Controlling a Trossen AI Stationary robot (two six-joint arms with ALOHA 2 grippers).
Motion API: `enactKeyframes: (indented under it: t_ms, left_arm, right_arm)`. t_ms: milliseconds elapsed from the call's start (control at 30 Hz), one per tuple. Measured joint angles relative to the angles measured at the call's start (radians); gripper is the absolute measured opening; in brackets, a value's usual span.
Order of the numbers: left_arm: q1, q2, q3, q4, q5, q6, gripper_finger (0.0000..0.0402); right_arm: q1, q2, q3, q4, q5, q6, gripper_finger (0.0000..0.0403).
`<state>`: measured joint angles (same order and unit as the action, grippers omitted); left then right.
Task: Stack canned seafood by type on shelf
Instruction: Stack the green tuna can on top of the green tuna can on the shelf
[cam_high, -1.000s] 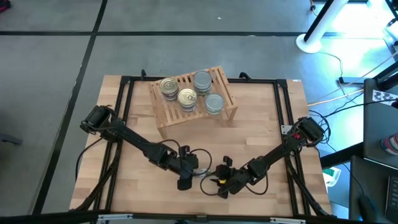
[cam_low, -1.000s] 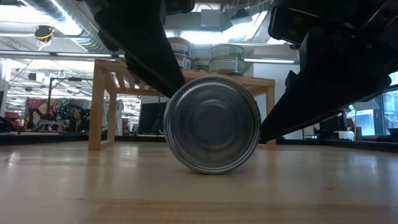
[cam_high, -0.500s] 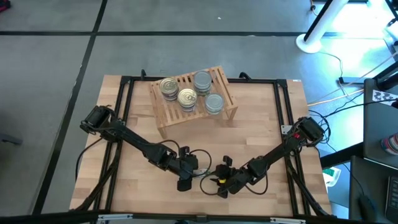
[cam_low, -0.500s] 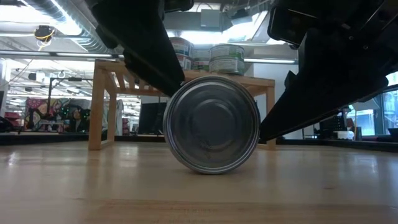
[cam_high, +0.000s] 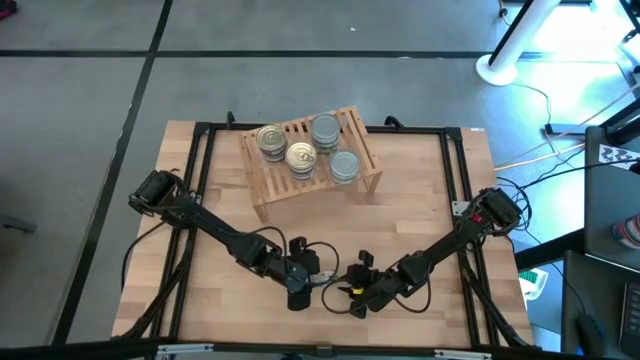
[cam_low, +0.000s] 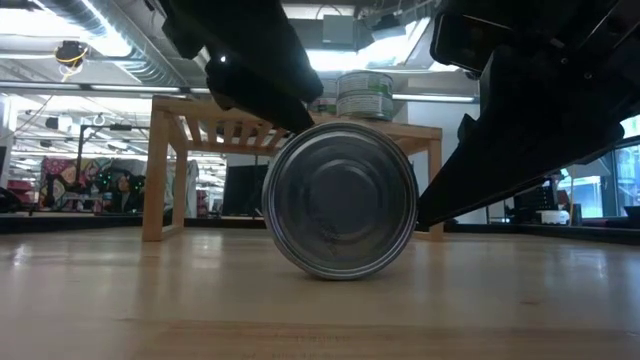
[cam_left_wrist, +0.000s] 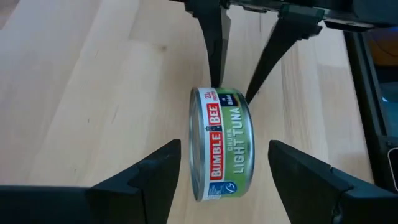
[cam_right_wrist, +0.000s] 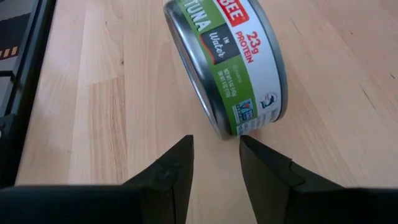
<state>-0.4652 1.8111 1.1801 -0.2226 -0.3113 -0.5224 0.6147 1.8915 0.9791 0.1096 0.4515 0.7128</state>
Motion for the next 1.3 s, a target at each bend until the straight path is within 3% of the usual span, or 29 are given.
enactKeyframes:
  t_ms: [800,1067,1167,1300]
  left_arm:
    - [-0.017,0.068,0.000,0.038,-0.040,-0.027,0.0237]
    - [-0.013,0.122,-0.001,0.058,-0.060,0.077,0.0237]
    - [-0.012,0.135,-0.001,0.050,-0.071,0.107,0.0223]
    - [-0.012,0.127,-0.001,0.046,-0.091,0.149,0.0168]
  right_arm:
    - [0.000,0.000,-0.001,0.002,0.000,0.000,0.0131]
    - [0.000,0.000,-0.001,0.005,0.007,-0.010,0.0131]
    - [0.000,-0.001,-0.001,0.000,0.005,-0.011,0.0131]
    - [0.000,-0.032,-0.001,-0.020,-0.017,-0.012,0.0131]
